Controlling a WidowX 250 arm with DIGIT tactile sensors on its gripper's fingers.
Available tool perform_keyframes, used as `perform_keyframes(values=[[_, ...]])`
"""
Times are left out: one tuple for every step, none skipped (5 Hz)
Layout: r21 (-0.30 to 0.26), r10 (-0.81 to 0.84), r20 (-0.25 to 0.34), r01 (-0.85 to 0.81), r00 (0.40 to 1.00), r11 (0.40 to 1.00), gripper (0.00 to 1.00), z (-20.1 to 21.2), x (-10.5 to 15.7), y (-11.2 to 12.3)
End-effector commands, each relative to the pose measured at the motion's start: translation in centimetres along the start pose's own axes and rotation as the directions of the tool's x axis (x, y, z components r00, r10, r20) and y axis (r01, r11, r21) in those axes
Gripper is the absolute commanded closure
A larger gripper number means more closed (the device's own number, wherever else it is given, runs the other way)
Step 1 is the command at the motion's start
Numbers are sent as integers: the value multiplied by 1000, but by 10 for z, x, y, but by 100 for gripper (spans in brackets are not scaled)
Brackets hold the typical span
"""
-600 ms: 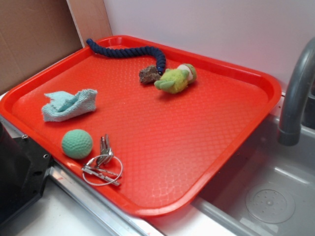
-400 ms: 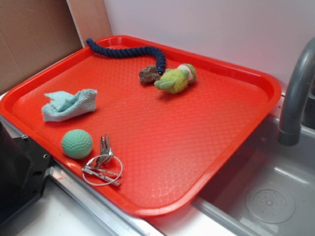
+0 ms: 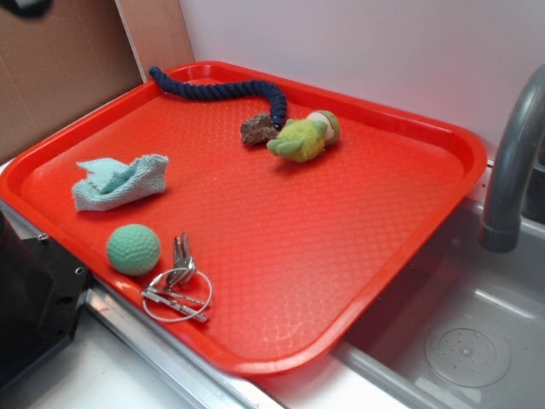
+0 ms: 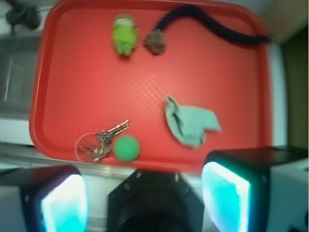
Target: Grab the blue cloth.
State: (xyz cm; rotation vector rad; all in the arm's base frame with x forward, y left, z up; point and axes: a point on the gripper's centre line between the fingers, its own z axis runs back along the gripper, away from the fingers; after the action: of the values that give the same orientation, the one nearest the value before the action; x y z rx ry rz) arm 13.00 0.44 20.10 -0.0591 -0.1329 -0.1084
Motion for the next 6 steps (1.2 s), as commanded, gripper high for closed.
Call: perform_keyframes(values=[[9,-136,-19,136,991,991,0,-68,7,15],[107,-252,-21,252,968,962,0,-116,7,17],[123,-280,-59,285,958,951,0,-151,6,24],[51,-270,-111,277,956,959,0,-171,3,31],[24,-253,-114,257,961,966,0,-172,4,35],[81,-200,-144,213,969,974,0,-174,4,44]])
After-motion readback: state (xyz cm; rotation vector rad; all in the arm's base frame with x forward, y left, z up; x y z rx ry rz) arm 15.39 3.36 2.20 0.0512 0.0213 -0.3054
